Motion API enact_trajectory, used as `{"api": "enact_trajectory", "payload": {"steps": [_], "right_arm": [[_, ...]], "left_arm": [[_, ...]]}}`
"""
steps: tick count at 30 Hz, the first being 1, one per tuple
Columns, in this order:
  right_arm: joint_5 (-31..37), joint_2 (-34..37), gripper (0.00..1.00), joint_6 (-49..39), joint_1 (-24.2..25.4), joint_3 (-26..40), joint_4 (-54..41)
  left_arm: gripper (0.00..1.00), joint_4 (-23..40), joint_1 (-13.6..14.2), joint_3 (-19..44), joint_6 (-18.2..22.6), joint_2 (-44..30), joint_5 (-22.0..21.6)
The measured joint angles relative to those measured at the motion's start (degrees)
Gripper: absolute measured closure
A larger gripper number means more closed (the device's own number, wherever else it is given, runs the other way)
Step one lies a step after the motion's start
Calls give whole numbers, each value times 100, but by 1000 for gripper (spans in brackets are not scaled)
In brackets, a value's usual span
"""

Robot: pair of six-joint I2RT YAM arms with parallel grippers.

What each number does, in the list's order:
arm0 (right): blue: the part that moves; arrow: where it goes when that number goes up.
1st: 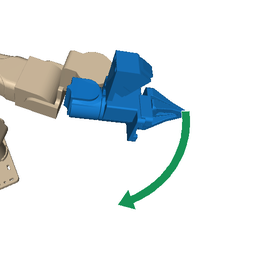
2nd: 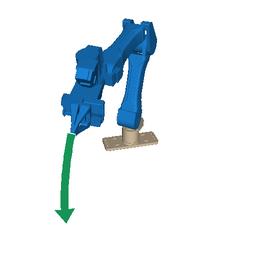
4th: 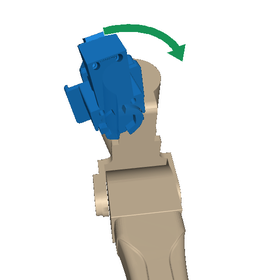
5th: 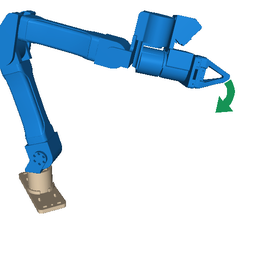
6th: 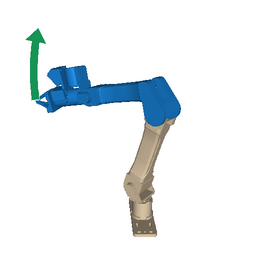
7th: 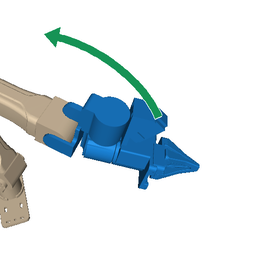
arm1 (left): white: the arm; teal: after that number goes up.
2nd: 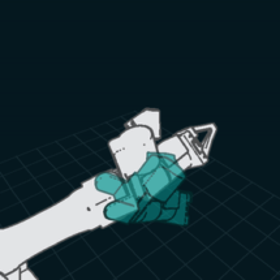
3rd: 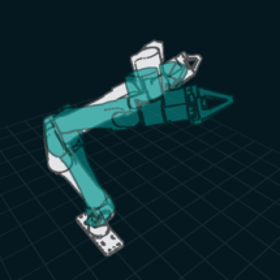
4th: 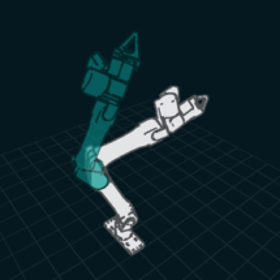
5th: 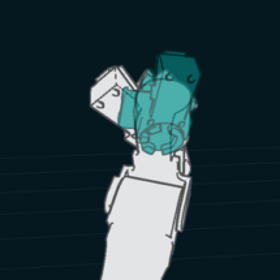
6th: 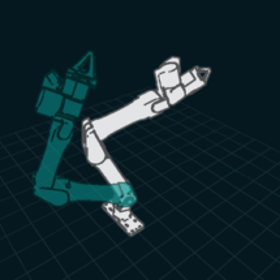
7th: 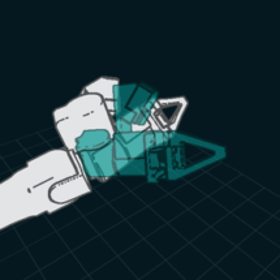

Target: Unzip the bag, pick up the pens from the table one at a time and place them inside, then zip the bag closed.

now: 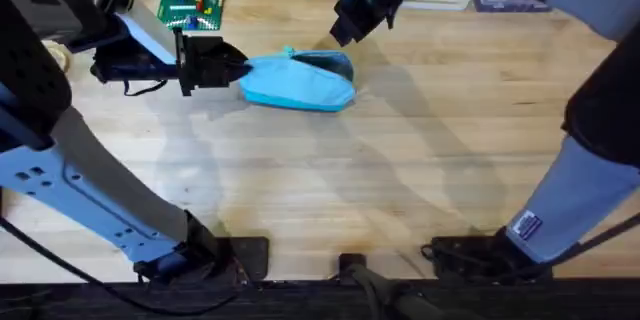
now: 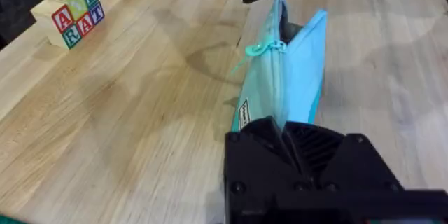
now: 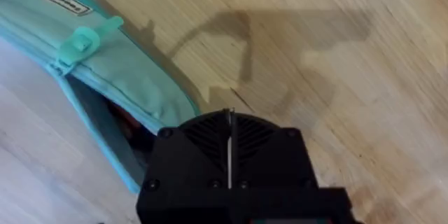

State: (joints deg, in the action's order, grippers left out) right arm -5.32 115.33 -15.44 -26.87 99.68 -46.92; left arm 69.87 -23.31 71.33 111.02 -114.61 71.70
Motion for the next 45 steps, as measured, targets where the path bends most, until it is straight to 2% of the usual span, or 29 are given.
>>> {"api": "enact_trajectory", "payload": {"steps": [21,39,41,42,45], "right_arm": [[87,1,971,15,192,0,-559],[105,-1457,963,681,192,2,-791],[105,-1589,900,808,192,2,-938],[105,-1823,595,956,192,2,-1165],[105,-2082,148,1077,192,2,-1339]], "left_arm": [[959,0,0,0,0,0,-2],[959,0,0,0,0,0,-17],[959,0,0,0,0,0,-17],[959,0,0,0,0,0,-17],[959,0,0,0,0,0,-17]]}}
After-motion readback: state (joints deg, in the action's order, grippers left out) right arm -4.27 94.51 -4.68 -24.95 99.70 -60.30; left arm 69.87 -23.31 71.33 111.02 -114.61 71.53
